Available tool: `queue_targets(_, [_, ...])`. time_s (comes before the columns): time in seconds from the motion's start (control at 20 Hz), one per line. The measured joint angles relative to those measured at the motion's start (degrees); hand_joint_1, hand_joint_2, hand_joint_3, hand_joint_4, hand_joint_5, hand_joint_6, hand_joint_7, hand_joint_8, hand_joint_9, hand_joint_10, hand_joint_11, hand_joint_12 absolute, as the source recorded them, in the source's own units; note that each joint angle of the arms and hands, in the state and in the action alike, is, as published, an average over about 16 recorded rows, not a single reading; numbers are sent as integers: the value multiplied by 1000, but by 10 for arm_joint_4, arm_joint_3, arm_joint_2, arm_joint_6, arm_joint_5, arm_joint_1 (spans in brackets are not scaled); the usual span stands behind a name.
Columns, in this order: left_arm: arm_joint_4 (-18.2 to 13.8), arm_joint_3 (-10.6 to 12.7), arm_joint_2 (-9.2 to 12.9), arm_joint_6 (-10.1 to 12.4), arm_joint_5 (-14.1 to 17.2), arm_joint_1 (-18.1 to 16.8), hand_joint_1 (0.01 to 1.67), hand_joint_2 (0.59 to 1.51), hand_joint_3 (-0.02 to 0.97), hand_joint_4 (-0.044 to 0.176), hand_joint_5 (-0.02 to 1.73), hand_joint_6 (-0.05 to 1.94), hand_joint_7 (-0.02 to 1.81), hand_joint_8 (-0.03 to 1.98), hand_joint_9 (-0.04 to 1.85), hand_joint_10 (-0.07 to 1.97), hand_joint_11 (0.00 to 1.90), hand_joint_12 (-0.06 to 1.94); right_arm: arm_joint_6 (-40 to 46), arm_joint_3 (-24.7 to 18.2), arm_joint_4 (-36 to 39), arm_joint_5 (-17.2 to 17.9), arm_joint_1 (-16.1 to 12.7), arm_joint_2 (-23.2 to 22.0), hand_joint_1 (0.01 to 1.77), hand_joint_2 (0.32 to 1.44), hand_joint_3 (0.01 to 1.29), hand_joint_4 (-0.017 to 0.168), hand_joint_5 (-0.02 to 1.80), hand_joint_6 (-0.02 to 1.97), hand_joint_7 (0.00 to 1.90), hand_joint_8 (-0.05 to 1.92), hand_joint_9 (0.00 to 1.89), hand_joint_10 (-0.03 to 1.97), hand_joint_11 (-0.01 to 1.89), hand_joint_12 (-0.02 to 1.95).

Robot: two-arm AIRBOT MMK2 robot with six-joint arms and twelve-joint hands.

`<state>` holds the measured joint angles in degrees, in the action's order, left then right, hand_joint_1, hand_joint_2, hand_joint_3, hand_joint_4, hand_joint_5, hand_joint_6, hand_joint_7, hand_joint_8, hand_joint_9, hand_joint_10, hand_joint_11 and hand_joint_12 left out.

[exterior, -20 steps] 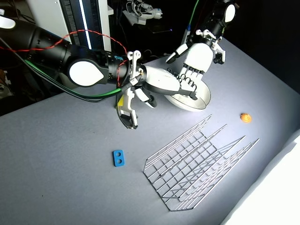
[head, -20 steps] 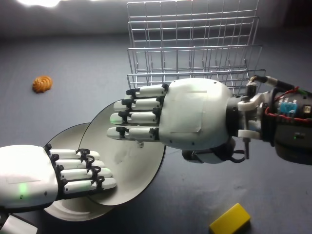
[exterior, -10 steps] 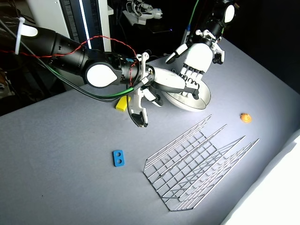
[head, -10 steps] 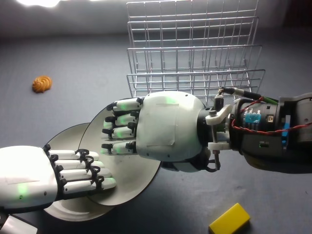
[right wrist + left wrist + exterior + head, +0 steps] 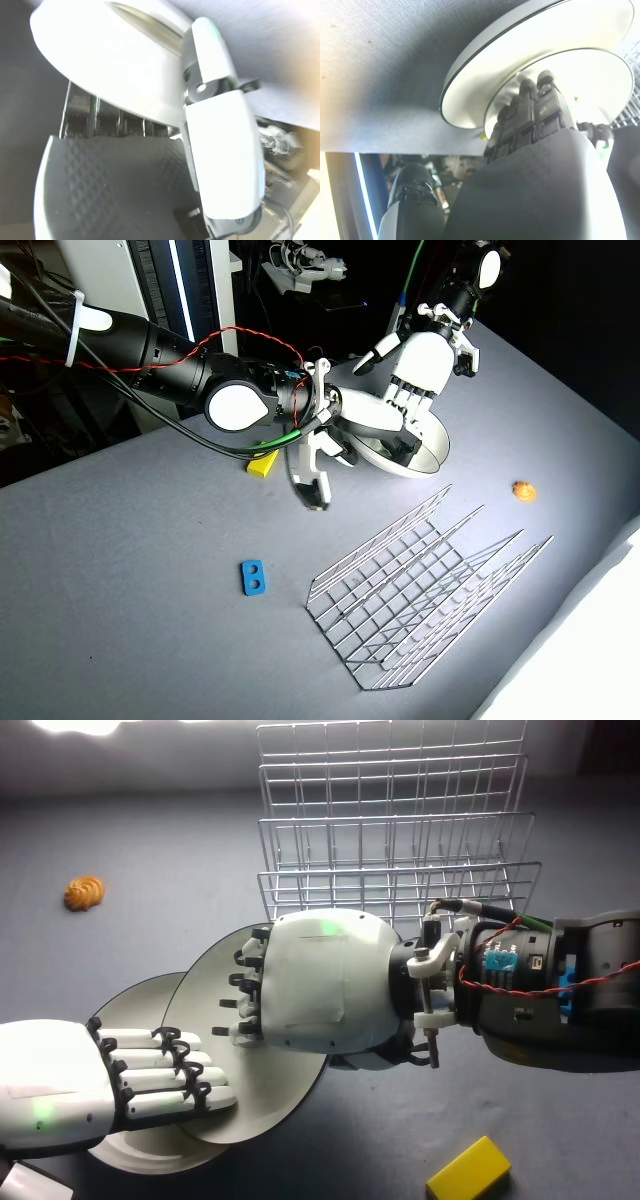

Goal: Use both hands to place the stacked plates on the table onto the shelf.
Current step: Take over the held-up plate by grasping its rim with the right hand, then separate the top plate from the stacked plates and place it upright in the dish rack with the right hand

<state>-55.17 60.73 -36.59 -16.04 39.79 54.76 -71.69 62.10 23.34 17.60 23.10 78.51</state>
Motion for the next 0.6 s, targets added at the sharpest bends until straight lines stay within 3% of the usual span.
queue_targets(0.3, [9,15,0,-1,9,-10,15,1091,14,-2,4,-28,14,-12,26,7,21,8,-3,4,3,18,2,5,1153,986,17,-7,730,718,861,482,972,358,822,1099])
queue_targets(0.6, [36,40,7,-2,18,-33,14,1090,14,0,27,-11,39,-5,28,8,21,7,-3,3,2,30,4,5,1166,953,16,-4,765,940,907,712,1098,305,901,1105])
